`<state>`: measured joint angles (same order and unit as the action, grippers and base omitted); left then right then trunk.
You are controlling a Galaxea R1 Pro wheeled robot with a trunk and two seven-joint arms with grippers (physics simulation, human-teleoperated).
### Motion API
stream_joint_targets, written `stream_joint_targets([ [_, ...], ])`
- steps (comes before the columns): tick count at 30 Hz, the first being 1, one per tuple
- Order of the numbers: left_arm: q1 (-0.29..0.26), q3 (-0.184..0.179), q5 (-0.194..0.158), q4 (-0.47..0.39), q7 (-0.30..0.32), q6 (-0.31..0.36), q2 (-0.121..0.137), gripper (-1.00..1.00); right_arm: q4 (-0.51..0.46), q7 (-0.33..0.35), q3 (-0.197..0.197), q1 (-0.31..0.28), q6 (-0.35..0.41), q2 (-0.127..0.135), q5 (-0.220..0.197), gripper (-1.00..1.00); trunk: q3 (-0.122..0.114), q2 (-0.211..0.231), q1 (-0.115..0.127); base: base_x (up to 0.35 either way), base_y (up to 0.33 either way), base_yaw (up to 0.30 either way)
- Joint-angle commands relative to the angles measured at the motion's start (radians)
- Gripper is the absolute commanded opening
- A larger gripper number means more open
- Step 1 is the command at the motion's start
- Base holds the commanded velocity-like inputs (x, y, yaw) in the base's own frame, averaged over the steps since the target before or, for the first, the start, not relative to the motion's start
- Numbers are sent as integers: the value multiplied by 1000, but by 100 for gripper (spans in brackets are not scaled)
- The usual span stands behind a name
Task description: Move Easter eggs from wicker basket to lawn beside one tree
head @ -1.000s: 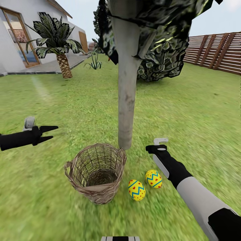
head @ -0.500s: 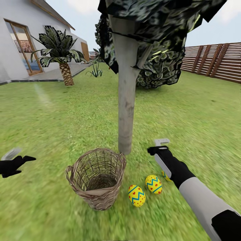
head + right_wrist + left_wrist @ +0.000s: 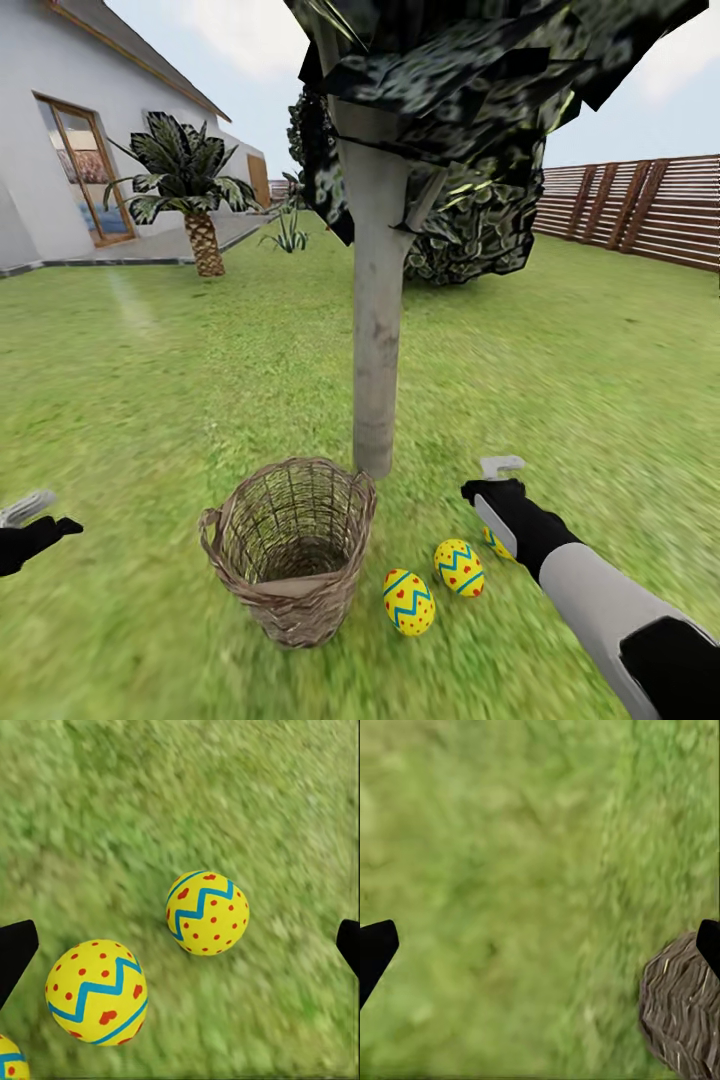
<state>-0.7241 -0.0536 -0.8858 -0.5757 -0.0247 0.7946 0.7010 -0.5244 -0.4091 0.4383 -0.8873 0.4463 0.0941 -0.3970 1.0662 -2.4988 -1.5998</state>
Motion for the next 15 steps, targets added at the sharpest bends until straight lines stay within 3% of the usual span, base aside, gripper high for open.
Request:
stream_joint_targets([
  [1, -1, -6, 21, 8, -3, -14, -7, 100, 11, -8, 9, -1, 0, 2, -8, 100, -2, 7, 4, 0, 0, 0],
  [4, 0, -5, 132, 49, -2, -77, -52, 100, 36, -7, 10, -1, -7, 2, -7, 100, -12, 28, 16, 0, 0, 0],
  [5, 0, -5, 165, 86, -2, -102, -80, 100, 42, -7, 11, 1, -8, 1, -7, 100, -15, 35, 19, 0, 0, 0],
  [7, 0, -5, 195, 131, -2, -140, -117, 100, 47, -7, 11, 6, -9, 1, -9, 100, -21, 49, 27, 0, 0, 0],
  [11, 0, -6, 245, 184, -2, -198, -164, 100, 92, -7, 11, 27, -9, 1, -10, 100, -34, 77, 42, 0, 0, 0],
  [15, 0, -5, 331, 298, -4, -220, -258, 100, 182, -6, 11, 59, -29, -1, -9, 100, -46, 105, 58, 0, 0, 0],
])
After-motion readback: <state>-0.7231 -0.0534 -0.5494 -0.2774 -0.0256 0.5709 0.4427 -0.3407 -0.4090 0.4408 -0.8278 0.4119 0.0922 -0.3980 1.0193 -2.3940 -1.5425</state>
